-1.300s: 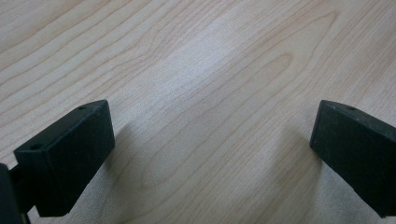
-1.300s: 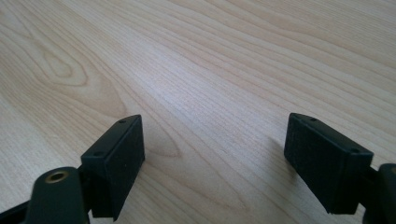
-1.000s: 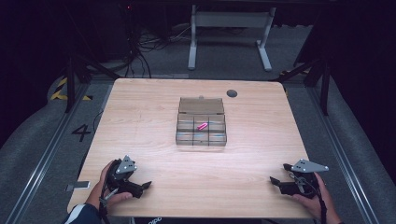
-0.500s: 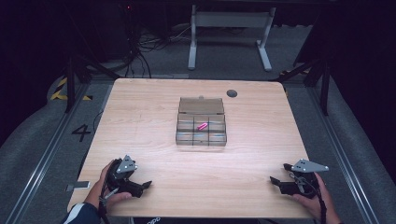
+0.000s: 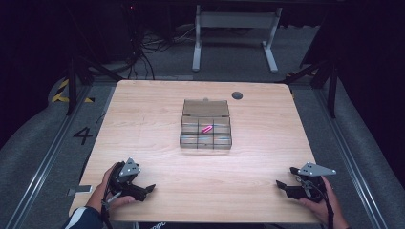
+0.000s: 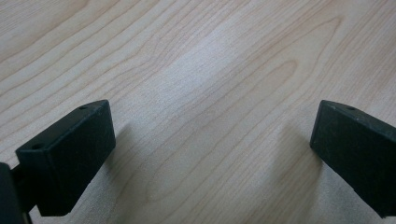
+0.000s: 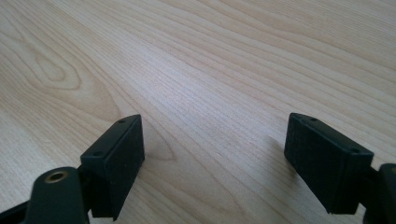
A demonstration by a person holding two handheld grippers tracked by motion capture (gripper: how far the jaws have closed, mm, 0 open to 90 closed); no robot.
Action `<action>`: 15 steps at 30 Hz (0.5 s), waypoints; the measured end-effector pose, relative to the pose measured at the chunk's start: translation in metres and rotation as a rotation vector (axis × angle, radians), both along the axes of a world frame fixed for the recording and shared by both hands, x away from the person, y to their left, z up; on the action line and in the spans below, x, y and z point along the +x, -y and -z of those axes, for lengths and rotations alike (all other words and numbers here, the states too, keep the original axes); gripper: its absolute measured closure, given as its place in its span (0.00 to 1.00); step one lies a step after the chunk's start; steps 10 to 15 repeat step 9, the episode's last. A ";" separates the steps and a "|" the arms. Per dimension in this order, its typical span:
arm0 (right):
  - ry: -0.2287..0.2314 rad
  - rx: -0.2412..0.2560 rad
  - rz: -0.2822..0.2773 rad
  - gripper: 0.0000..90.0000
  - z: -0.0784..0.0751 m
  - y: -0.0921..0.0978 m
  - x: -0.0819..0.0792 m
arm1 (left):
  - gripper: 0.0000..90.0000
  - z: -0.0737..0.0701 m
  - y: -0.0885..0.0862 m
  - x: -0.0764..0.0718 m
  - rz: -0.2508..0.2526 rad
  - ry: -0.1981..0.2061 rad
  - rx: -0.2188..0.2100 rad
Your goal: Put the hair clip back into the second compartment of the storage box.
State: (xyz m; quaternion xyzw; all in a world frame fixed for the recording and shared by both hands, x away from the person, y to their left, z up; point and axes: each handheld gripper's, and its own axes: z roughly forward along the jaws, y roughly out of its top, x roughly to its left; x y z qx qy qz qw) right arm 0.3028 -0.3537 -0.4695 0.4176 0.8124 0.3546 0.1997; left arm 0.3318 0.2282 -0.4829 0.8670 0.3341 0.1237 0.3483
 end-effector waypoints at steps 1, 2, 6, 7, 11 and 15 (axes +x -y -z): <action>0.000 0.000 0.000 0.23 0.000 0.000 0.000 | 0.01 0.000 0.000 0.000 -0.001 0.004 0.001; 0.000 0.000 0.000 0.23 0.000 0.000 0.000 | 0.01 0.000 0.000 0.000 -0.002 0.004 -0.002; 0.002 -0.001 0.003 0.23 0.000 0.000 0.000 | 0.01 0.000 0.000 0.001 -0.002 -0.001 -0.002; 0.003 -0.001 0.003 0.23 0.000 0.000 0.000 | 0.01 0.000 0.000 0.001 -0.002 -0.001 -0.003; 0.002 0.000 0.004 0.23 0.000 0.000 0.000 | 0.01 0.000 0.000 0.001 -0.002 -0.003 -0.003; 0.002 0.000 0.004 0.23 0.000 0.000 0.000 | 0.01 0.000 0.000 0.001 -0.002 -0.003 -0.003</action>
